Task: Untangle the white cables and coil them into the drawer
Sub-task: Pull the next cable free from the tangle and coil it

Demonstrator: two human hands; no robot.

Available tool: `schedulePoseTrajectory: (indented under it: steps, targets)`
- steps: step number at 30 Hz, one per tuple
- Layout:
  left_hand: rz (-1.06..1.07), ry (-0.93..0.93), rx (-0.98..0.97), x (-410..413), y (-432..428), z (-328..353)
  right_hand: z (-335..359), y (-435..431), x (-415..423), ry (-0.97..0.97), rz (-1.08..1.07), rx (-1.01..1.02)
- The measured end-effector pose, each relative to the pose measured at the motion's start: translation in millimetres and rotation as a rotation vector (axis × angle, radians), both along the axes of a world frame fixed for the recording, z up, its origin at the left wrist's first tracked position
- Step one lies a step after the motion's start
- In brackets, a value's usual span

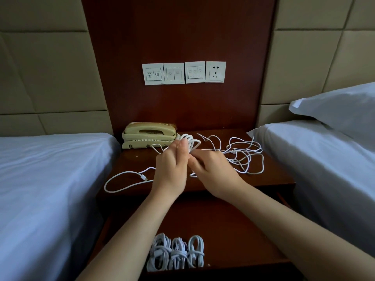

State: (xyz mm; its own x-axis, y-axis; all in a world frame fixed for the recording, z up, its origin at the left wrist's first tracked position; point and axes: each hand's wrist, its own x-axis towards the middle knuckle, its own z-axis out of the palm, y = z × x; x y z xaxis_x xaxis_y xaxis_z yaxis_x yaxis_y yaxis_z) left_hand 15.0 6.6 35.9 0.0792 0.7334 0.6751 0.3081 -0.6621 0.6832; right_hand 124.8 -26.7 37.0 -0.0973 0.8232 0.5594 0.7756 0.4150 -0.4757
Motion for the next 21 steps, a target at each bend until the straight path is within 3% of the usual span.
schedulePoseTrajectory:
  steps: [3, 5, 9, 12, 21]
  targets:
    - [0.028, -0.026, -0.183, 0, 5, -3, 1, -3, 3, -0.079, -0.012, 0.058]
    - [-0.002, -0.138, -0.349, 0, 10, -3, 5, -6, 4, -0.074, -0.005, 0.106]
    - [-0.230, -0.487, -0.675, 2, 8, 2, 13, -12, 5, 0.223, 0.183, 0.037]
    - [-0.353, -0.578, -0.746, 7, 4, 4, 14, -13, 6, 0.356, 0.267, -0.005]
    - [-0.353, -0.591, -0.774, 8, 2, 3, 18, -13, 12, 0.539, 0.245, -0.134]
